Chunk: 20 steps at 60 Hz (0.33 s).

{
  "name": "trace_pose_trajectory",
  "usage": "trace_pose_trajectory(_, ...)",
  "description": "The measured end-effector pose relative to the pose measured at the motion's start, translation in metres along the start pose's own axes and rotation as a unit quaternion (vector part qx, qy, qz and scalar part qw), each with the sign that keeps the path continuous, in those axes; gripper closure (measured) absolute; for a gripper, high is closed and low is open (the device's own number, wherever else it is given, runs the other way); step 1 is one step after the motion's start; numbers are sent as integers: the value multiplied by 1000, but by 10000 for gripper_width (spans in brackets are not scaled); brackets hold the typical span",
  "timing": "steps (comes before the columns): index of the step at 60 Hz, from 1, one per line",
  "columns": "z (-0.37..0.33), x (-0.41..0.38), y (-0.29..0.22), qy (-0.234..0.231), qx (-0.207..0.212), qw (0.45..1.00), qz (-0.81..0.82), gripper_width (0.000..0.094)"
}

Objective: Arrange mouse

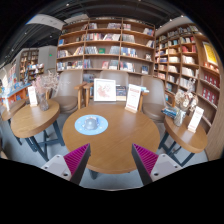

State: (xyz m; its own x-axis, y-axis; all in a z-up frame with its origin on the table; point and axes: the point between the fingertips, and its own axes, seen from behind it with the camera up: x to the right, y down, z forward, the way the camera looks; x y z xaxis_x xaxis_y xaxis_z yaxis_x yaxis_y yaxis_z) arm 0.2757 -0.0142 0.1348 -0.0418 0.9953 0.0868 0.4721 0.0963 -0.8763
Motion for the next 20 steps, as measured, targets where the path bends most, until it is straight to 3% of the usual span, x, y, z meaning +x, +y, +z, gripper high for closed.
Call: trace_pose_trajectory(20,-23,15,12,4,2,1000,27,85)
